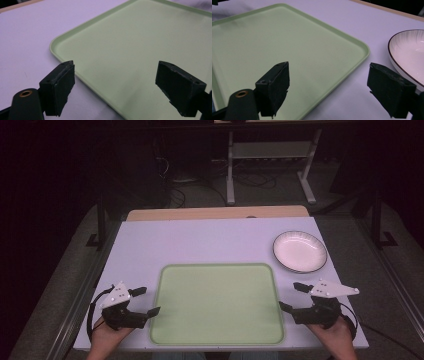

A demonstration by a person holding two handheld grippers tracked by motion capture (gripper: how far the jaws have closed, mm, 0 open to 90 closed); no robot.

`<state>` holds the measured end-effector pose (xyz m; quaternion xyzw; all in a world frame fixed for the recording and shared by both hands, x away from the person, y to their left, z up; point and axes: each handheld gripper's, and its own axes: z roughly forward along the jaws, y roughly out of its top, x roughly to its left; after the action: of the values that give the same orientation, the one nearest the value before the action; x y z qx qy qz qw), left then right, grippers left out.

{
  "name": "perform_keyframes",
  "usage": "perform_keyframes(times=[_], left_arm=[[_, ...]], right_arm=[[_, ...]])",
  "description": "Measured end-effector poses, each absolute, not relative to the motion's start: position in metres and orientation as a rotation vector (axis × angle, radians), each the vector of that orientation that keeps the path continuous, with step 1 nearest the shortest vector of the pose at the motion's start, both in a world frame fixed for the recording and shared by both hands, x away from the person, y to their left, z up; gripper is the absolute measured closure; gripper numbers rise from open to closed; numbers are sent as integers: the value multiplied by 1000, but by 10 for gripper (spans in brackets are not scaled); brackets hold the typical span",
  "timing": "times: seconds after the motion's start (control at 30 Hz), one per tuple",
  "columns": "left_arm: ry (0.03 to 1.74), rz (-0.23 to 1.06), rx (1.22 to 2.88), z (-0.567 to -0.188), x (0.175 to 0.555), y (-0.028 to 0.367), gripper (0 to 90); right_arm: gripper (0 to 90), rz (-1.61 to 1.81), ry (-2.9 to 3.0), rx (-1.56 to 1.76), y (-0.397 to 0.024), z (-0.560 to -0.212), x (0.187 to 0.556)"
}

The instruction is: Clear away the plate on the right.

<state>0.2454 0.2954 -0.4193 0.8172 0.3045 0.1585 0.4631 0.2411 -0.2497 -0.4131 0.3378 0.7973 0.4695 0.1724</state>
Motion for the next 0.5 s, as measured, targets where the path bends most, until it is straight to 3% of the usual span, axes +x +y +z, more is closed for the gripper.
perform_keyframes(times=[0.5], left_arm=[[746,395,2013,-419,246,296,156]], right_arm=[[174,1326,2271,954,-257,-409,237]])
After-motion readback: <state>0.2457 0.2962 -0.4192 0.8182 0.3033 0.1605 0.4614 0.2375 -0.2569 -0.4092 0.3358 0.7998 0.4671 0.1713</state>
